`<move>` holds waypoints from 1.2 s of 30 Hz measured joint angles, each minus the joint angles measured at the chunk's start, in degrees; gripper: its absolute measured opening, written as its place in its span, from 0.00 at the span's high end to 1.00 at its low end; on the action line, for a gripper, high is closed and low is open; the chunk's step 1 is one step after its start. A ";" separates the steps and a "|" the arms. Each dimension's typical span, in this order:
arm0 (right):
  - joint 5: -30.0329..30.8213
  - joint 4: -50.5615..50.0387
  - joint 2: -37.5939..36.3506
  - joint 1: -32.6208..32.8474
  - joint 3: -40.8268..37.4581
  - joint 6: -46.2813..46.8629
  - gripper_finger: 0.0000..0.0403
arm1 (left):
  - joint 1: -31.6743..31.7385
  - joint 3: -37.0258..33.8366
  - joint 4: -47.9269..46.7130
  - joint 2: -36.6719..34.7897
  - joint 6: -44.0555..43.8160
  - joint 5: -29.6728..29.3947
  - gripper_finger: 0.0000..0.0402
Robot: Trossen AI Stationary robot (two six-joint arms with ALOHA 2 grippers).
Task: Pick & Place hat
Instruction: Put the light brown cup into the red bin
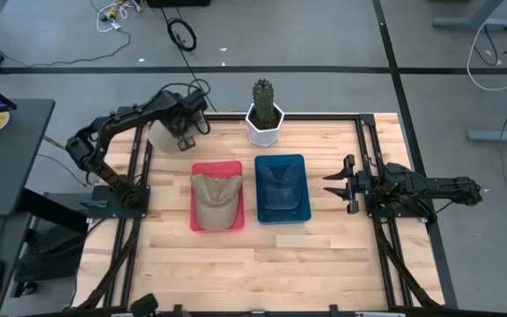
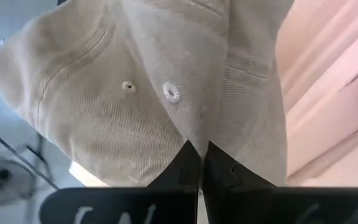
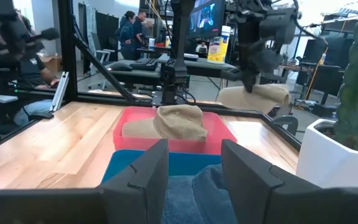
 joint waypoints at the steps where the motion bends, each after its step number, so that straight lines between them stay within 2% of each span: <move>1: 0.02 0.00 0.01 -0.01 0.00 0.00 0.62 | -0.72 0.93 -1.07 0.00 -2.94 0.12 0.99; 7: 0.00 0.00 0.01 -0.01 0.00 -0.01 0.62 | -6.51 6.18 -7.18 0.00 -12.36 0.75 0.99; 13: 0.01 0.00 0.01 -0.01 0.00 -0.01 0.62 | -12.75 9.10 -10.78 -0.11 -18.25 0.91 0.99; 24: 0.02 0.00 0.00 0.00 0.00 -0.01 0.62 | -20.68 9.94 -13.42 -0.11 -27.46 2.15 0.99; 30: 0.02 0.00 0.01 -0.02 0.00 0.00 0.62 | -25.30 9.94 -16.30 -0.11 -36.48 2.41 0.99; 36: 0.00 0.00 0.02 0.00 0.00 0.00 0.62 | -30.44 9.94 -16.58 -0.11 -46.28 5.64 0.99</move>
